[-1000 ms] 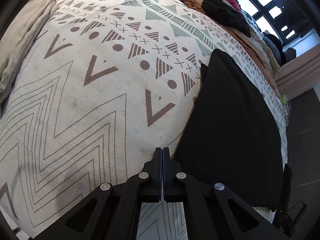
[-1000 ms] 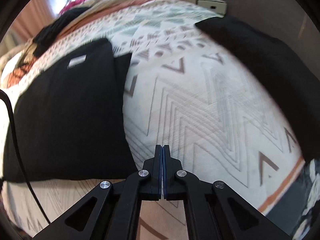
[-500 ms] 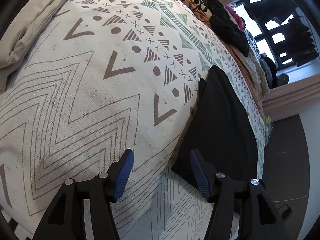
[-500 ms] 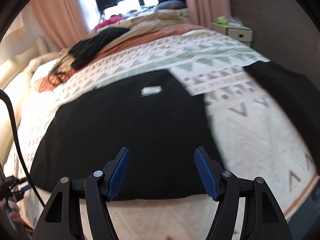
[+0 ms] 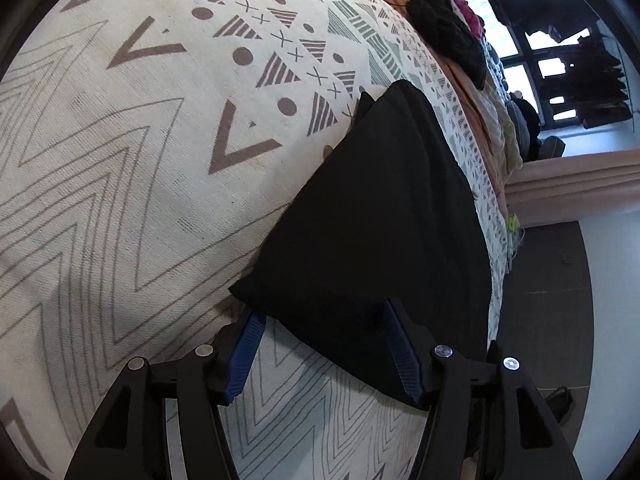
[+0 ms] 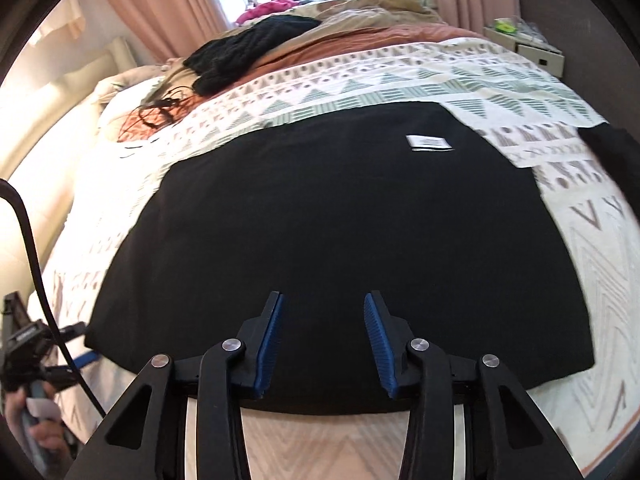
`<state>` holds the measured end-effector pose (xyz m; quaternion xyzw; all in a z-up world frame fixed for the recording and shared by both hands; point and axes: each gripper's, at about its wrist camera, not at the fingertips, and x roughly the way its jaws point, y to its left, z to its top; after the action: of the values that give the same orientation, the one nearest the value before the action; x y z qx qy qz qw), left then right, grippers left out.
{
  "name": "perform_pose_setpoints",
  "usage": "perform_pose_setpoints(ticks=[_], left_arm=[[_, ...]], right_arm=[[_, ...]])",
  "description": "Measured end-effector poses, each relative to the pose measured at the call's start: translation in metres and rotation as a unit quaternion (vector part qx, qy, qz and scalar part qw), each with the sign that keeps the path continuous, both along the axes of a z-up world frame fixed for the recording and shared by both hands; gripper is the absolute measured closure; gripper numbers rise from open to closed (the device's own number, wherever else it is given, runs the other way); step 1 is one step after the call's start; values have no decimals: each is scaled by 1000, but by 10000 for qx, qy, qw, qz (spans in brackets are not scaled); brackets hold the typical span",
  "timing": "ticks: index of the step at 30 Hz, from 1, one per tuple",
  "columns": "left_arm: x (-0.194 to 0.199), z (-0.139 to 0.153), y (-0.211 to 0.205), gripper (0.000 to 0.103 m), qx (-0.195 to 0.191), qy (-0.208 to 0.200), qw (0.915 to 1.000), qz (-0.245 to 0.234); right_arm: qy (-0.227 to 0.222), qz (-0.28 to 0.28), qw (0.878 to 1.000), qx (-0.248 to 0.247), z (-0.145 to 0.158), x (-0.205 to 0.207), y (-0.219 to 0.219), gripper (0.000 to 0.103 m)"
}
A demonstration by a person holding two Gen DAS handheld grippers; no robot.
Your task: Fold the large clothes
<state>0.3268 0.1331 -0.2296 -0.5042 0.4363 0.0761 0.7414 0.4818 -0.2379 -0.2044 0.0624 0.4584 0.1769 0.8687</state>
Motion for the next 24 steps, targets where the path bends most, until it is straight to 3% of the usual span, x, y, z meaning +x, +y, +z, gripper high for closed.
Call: perform_pose_setpoints(ticks=[12, 16, 20, 24], left_arm=[[11, -2, 1, 42, 286, -234, 9983, 461], [2, 0, 0, 60, 574, -240, 9966, 549], [1, 0, 2, 81, 666, -298, 9958, 553], [1, 7, -1, 85, 785, -406, 9949, 492]], right_arm=[[59, 63, 9993, 357, 2, 6, 13, 62], [16, 141, 9989, 454, 5, 6, 24, 64], [107, 259, 9987, 435, 0, 9, 39, 84], [244, 427, 9987, 119, -15, 4, 56, 92]])
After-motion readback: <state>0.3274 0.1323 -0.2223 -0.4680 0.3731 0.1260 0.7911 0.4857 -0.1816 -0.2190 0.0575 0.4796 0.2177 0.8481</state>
